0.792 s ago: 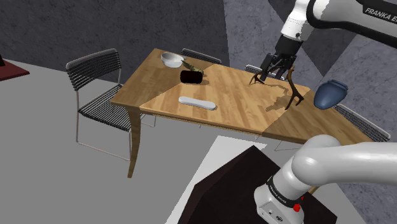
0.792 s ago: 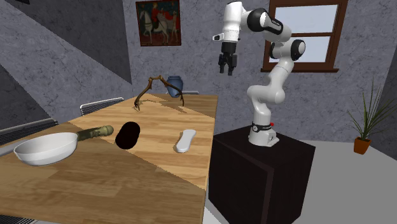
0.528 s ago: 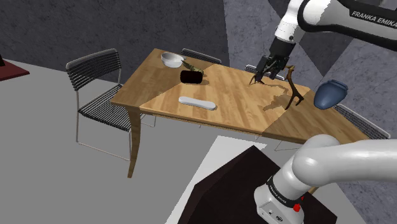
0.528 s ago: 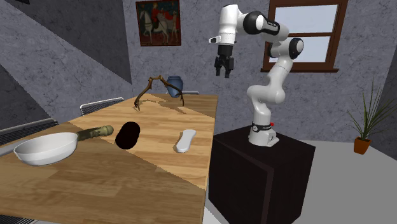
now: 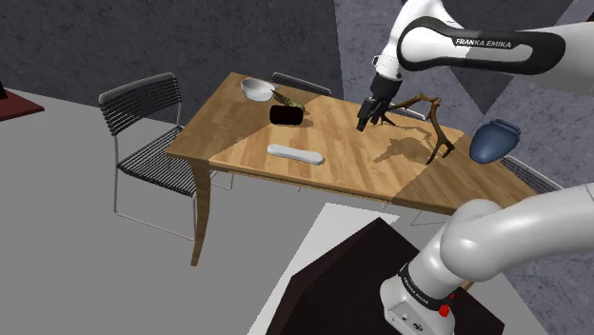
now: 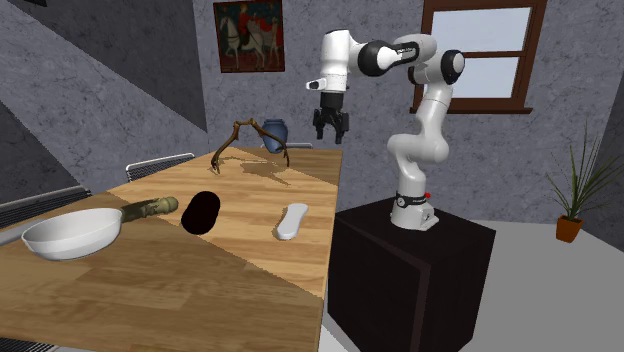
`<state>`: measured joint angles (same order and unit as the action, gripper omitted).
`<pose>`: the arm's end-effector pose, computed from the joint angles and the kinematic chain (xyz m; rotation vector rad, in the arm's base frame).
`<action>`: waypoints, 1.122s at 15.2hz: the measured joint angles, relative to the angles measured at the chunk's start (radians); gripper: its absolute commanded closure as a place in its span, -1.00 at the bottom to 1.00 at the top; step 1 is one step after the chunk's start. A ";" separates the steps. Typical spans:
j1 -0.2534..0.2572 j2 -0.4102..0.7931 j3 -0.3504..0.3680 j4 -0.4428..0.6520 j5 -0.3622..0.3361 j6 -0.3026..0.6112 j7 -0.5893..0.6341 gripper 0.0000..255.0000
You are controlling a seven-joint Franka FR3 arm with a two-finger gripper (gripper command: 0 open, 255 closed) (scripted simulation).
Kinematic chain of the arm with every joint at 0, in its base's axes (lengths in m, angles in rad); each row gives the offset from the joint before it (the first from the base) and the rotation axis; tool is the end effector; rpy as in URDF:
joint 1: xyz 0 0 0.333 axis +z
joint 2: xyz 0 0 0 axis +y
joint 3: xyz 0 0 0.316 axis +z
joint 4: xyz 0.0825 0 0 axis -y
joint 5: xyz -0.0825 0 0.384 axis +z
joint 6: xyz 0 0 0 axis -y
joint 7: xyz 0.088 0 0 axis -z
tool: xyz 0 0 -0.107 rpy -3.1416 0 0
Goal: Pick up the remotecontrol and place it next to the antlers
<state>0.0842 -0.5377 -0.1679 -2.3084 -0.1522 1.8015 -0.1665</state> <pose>0.3919 -0.0546 0.5437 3.0687 0.2121 0.0287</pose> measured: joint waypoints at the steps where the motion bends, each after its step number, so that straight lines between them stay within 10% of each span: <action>1: 0.011 0.039 -0.011 0.012 0.002 0.027 -0.033 -1.00; 17: 0.140 0.588 -0.055 0.207 0.133 0.361 -0.546 -1.00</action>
<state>0.2244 0.0499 -0.2234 -2.1018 -0.0194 2.1622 -0.7124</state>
